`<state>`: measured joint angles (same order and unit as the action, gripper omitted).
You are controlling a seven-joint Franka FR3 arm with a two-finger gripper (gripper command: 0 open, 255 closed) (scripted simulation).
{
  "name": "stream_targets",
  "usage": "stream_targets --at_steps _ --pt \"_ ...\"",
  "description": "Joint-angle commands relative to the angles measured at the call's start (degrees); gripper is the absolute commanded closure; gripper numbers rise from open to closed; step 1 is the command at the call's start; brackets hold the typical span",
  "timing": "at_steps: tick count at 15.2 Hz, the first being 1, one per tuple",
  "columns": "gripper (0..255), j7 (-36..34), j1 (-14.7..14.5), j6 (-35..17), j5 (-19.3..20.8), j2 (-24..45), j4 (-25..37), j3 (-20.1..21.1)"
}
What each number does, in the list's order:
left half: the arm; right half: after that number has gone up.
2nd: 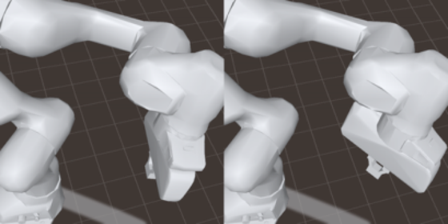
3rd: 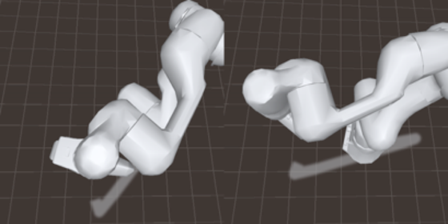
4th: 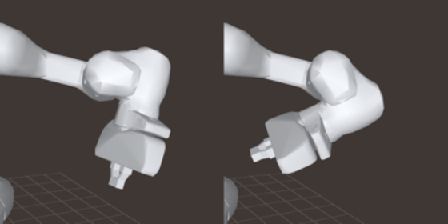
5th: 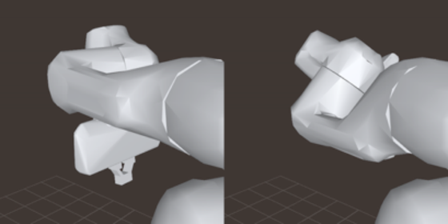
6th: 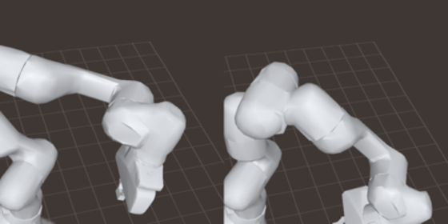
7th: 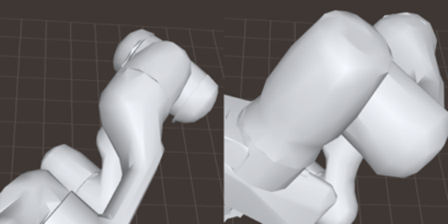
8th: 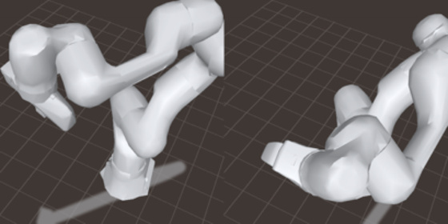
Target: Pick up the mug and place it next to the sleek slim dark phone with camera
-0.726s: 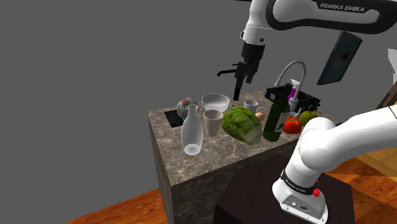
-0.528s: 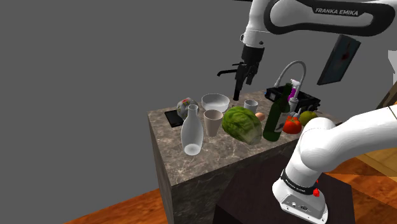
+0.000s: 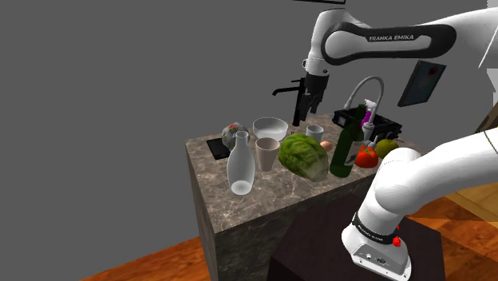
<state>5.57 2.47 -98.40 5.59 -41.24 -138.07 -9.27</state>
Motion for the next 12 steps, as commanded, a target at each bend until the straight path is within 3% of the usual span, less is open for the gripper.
stream_targets --at_steps 1,12 --pt "0 2.18 0.78 -2.70 1.63 1.73 -1.13 -2.02" --pt "0 13.25 4.24 -17.08 7.95 15.50 -1.89 -13.03"
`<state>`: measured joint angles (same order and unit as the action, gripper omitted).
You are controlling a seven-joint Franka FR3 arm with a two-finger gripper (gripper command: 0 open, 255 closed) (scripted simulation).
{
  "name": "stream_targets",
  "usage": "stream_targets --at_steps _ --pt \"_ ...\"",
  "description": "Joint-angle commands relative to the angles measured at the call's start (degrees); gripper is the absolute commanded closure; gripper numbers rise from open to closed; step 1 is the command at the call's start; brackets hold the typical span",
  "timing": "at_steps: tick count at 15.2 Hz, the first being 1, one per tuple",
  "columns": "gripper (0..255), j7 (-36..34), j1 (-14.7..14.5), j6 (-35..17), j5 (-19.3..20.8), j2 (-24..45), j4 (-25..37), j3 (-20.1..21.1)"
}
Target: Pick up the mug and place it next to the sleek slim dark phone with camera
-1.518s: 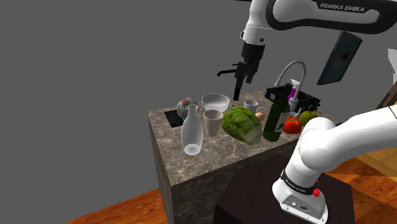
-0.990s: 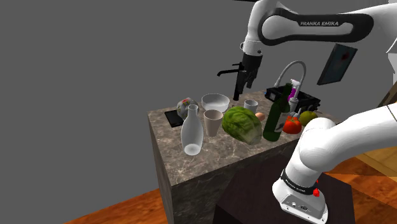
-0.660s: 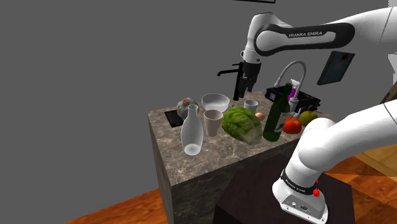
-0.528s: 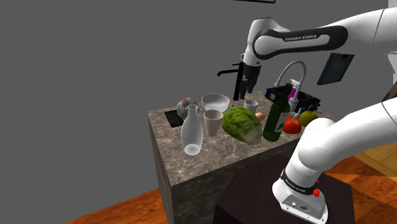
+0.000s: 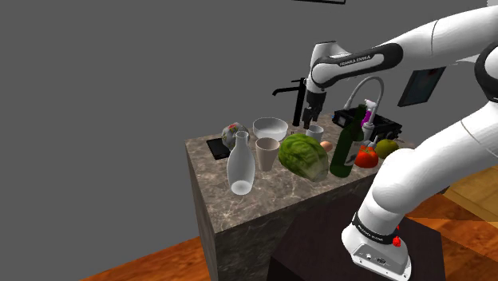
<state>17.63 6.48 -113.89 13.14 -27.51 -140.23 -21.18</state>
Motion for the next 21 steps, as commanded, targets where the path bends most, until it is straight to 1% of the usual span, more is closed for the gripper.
stream_targets --at_steps 1,4,8,15,21 --pt "0 2.24 0.42 -2.92 0.65 3.43 0.62 -2.13" --pt "0 5.56 0.84 -6.88 0.88 8.75 2.08 -5.17" --pt "0 9.99 1.25 -11.37 -0.15 15.76 4.59 -8.55" --pt "0 10.98 1.27 -17.35 -1.19 19.30 1.98 -9.62" --pt "0 11.08 1.27 -17.84 -1.31 19.62 1.79 -9.70"
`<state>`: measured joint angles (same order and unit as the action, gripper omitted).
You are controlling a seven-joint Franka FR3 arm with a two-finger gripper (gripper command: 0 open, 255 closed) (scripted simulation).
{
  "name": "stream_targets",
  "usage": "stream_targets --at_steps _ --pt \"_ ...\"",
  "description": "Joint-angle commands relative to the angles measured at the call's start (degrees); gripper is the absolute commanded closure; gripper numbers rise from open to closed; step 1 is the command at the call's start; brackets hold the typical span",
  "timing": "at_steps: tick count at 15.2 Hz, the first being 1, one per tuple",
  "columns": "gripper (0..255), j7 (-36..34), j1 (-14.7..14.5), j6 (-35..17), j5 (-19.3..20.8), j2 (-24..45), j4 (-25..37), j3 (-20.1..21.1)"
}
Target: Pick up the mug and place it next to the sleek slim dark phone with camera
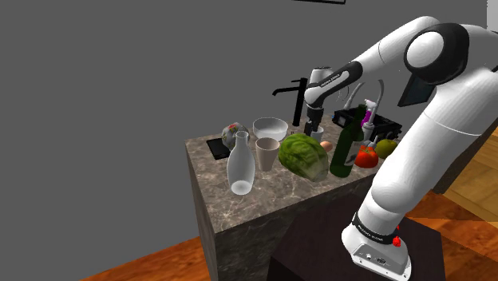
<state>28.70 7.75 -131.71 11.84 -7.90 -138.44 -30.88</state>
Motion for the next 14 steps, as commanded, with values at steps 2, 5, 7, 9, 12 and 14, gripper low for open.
stream_targets --at_steps 2,5,7,9,12,14 --pt "0 0.00 0.00 -0.01 0.00 0.01 0.00 0.00" --pt "255 0.01 0.00 -0.01 0.00 0.01 0.00 0.00" --pt "255 0.01 0.00 -0.01 0.00 0.01 0.00 0.00" --pt "255 0.01 0.00 -0.01 0.00 0.01 0.00 0.00" --pt "255 0.01 0.00 -0.03 -0.01 0.02 -0.01 -0.01" --pt "255 -0.23 0.05 1.69 0.39 -1.08 0.69 0.22"
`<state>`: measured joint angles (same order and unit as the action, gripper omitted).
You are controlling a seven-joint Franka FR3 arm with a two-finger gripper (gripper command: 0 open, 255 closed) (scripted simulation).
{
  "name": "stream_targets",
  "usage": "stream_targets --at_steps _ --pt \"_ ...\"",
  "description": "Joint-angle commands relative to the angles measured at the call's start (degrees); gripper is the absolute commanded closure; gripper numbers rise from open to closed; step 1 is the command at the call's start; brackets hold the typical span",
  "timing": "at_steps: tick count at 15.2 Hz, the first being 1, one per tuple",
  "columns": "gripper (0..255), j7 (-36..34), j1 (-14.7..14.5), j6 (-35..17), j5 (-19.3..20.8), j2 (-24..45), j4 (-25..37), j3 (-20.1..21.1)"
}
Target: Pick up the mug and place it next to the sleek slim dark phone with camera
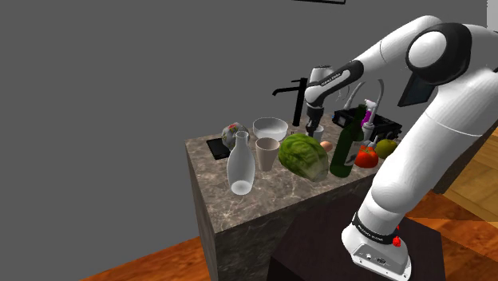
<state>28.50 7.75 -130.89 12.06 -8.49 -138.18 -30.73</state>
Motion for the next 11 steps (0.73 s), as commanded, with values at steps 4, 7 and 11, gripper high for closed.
stream_targets --at_steps 4,7,11 --pt "255 -0.38 0.12 4.28 0.77 -2.50 1.97 0.55" --pt "255 -0.56 0.15 6.81 1.08 -3.82 3.25 0.93" --pt "255 -0.71 0.17 10.13 1.36 -5.37 5.11 1.44"
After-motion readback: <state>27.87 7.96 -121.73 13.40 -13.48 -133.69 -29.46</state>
